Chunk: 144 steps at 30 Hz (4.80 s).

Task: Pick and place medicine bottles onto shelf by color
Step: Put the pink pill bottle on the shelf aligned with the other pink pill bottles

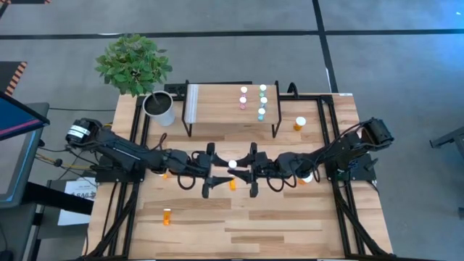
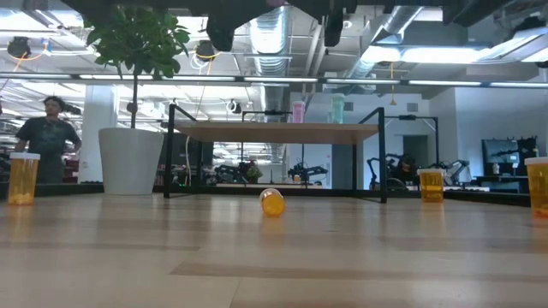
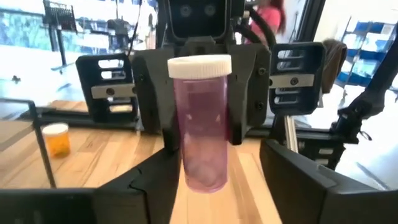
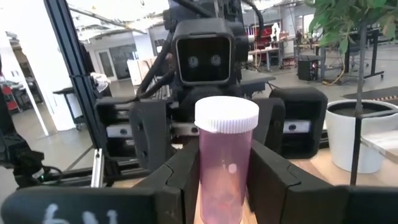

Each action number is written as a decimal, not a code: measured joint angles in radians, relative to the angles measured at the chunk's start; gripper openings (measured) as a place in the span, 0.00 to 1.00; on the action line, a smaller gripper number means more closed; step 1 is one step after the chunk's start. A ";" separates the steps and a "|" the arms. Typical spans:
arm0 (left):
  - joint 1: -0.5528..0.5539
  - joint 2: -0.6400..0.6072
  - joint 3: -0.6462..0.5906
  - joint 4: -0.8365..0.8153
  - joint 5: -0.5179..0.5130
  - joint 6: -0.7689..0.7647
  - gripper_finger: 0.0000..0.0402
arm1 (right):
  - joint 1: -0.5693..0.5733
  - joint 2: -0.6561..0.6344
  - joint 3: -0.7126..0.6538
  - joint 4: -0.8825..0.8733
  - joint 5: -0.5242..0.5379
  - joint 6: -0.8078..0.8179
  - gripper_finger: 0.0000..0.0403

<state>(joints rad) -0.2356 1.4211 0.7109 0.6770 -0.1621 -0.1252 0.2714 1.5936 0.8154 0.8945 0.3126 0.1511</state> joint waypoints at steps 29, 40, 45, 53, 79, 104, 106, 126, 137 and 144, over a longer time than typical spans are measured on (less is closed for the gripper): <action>0.097 -0.114 0.094 -0.182 0.100 -0.016 0.76 | 0.002 -0.002 0.002 -0.009 -0.033 -0.001 0.33; 0.096 -0.114 0.145 -0.318 0.132 -0.021 0.78 | 0.001 -0.003 0.002 -0.015 -0.031 -0.001 0.34; 0.096 -0.113 0.145 -0.323 0.134 -0.044 0.78 | 0.001 -0.003 0.002 -0.015 -0.030 -0.001 0.34; 0.132 -0.112 0.145 -0.316 0.189 -0.083 0.78 | 0.001 -0.003 0.002 -0.015 -0.029 -0.001 0.34; 0.159 -0.026 0.319 -0.573 0.236 -0.042 0.78 | -0.013 -0.002 0.003 -0.042 -0.027 0.010 0.34; 0.157 -0.024 0.319 -0.554 0.298 -0.050 0.53 | -0.013 -0.002 0.003 -0.041 -0.027 0.017 0.34; 0.157 -0.024 0.319 -0.552 0.298 -0.051 0.50 | -0.013 -0.002 0.003 -0.041 -0.027 0.017 0.34; 0.157 -0.025 0.319 -0.551 0.300 -0.055 0.32 | -0.013 -0.002 0.003 -0.041 -0.027 0.017 0.37; 0.157 -0.025 0.318 -0.551 0.297 -0.055 0.28 | -0.011 -0.003 0.003 -0.060 -0.047 0.027 0.53; 0.164 -0.026 0.318 -0.551 0.277 -0.039 0.27 | -0.011 -0.049 0.003 -0.190 -0.051 0.043 0.63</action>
<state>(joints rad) -0.0717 1.3952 1.0290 0.1259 0.1148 -0.1638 0.2600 1.5444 0.8181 0.7046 0.2619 0.1937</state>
